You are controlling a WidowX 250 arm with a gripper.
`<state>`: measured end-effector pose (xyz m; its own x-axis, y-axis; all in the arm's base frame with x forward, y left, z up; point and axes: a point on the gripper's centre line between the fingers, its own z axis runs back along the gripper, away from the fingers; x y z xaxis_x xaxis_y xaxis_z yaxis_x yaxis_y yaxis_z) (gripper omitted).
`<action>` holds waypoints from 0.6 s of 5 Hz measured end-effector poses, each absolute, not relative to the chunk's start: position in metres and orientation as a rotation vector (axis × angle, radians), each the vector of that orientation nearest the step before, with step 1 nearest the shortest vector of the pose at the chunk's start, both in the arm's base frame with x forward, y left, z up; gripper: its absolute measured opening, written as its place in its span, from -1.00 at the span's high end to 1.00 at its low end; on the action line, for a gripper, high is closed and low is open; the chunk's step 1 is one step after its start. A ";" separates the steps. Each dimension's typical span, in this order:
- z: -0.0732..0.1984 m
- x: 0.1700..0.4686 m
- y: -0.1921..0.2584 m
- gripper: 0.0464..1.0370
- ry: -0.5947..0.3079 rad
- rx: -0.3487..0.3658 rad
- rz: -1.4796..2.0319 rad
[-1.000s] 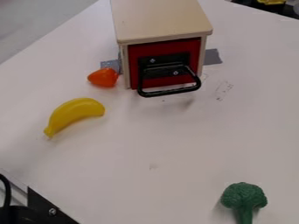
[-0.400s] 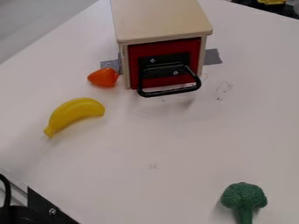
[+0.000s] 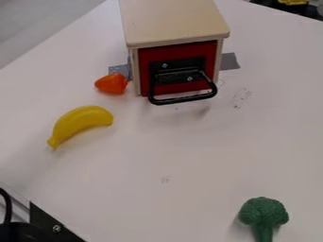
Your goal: Close the drawer
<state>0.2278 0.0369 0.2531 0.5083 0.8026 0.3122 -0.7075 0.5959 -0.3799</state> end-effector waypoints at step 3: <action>0.221 0.283 0.000 -0.92 -0.476 -0.234 0.650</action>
